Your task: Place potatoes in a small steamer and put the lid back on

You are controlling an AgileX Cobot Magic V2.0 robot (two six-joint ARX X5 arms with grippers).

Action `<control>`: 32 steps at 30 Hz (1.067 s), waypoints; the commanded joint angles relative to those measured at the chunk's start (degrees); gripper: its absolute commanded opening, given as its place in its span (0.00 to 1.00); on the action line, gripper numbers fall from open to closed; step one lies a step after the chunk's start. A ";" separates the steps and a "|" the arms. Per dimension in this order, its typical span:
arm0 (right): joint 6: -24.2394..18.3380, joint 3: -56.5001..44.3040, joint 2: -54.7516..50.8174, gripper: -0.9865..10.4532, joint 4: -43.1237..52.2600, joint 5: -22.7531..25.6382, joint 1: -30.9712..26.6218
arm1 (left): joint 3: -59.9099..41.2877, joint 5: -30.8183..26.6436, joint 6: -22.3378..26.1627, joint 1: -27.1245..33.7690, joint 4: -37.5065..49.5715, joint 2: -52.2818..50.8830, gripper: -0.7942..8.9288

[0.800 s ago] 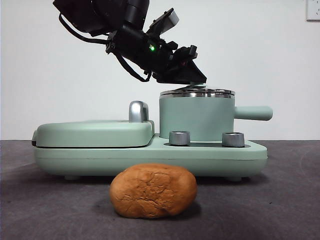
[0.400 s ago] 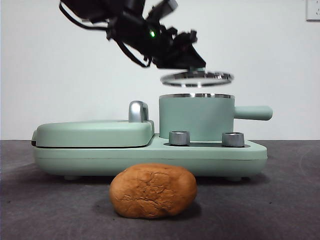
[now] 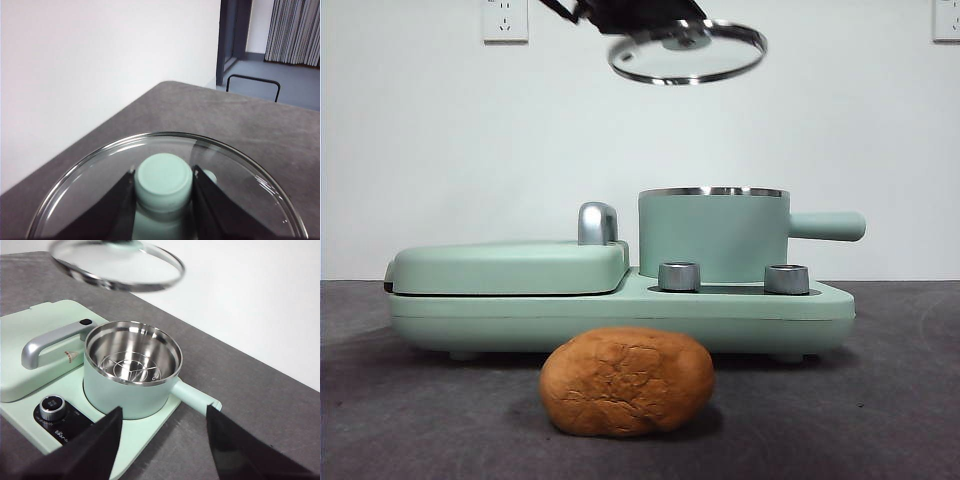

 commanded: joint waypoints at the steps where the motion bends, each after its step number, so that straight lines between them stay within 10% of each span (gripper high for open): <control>1: 0.81 0.87 0.15 0.32 0.66 -0.15 0.26 | 1.90 -0.83 -0.24 0.39 -1.73 -2.36 0.10; 17: 0.79 0.87 0.20 0.32 -0.68 -0.13 5.73 | -11.10 -1.42 2.60 4.55 -13.84 -21.00 0.10; 32: 0.48 0.87 2.23 0.32 -2.27 -0.20 13.94 | -41.20 -9.20 -8.39 7.82 -14.58 -50.73 0.10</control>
